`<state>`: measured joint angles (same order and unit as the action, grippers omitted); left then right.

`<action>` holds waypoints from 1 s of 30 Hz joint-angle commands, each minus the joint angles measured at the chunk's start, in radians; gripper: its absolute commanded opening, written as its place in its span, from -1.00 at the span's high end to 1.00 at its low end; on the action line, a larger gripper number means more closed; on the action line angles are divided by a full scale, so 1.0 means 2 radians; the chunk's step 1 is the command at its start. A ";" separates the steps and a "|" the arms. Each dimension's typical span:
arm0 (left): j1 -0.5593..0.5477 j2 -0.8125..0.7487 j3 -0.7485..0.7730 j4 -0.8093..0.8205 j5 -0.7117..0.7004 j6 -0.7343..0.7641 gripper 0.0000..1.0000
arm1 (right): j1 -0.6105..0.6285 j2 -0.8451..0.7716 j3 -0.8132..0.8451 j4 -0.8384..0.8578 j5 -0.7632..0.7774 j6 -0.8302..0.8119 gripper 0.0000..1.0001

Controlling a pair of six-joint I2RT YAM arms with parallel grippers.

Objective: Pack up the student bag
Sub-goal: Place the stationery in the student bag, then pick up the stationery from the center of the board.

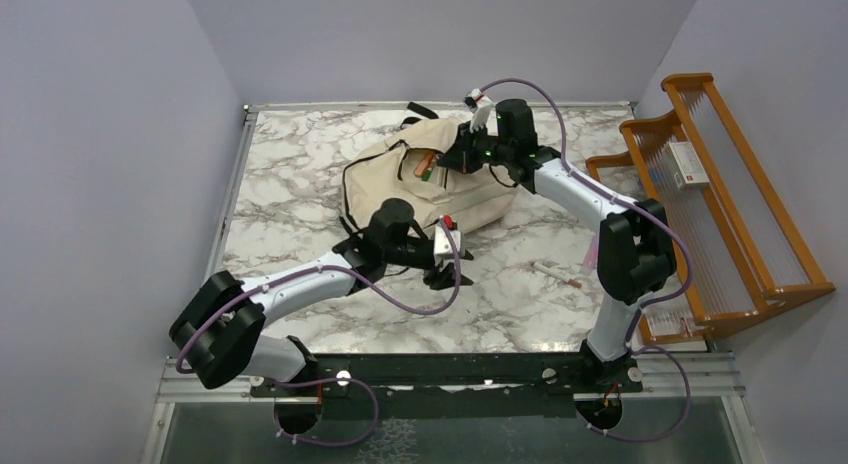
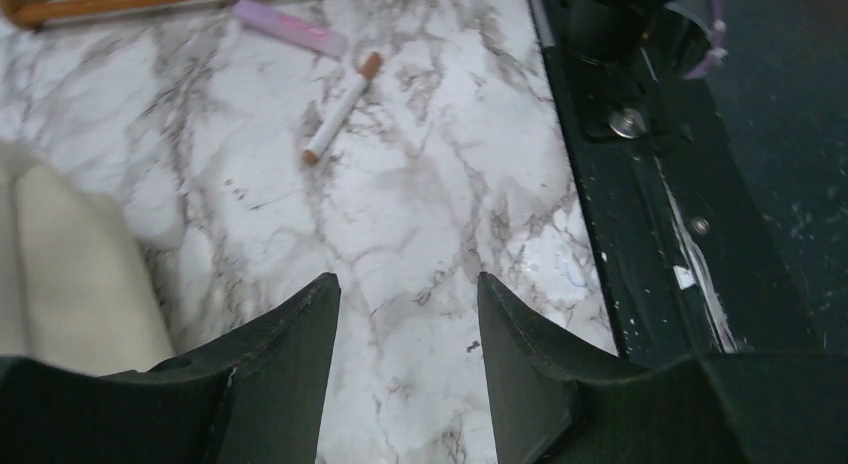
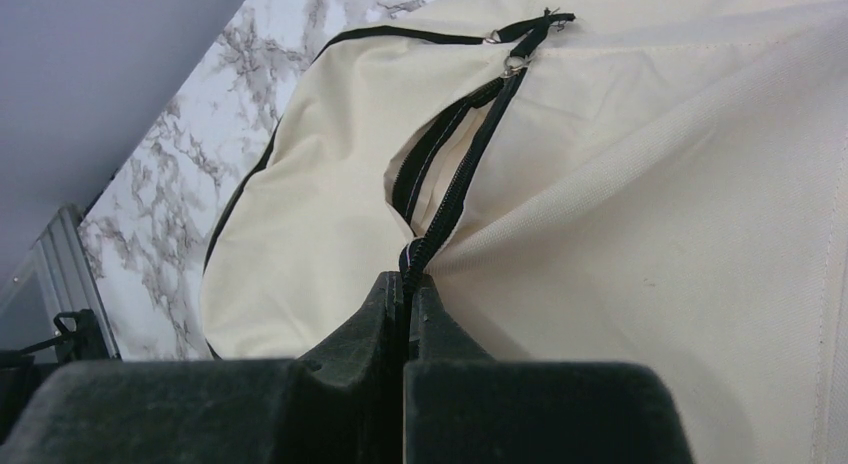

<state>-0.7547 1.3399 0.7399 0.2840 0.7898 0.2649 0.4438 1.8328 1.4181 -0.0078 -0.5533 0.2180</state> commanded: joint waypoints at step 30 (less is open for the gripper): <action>-0.115 0.438 0.456 -0.206 -0.016 0.240 -0.09 | 0.003 -0.013 0.049 -0.075 -0.017 -0.065 0.99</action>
<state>-0.9737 2.1494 1.5379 -0.0383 0.7891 0.7334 0.4438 1.8324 1.4712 -0.1608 -0.5655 0.1040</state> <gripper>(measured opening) 0.545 0.030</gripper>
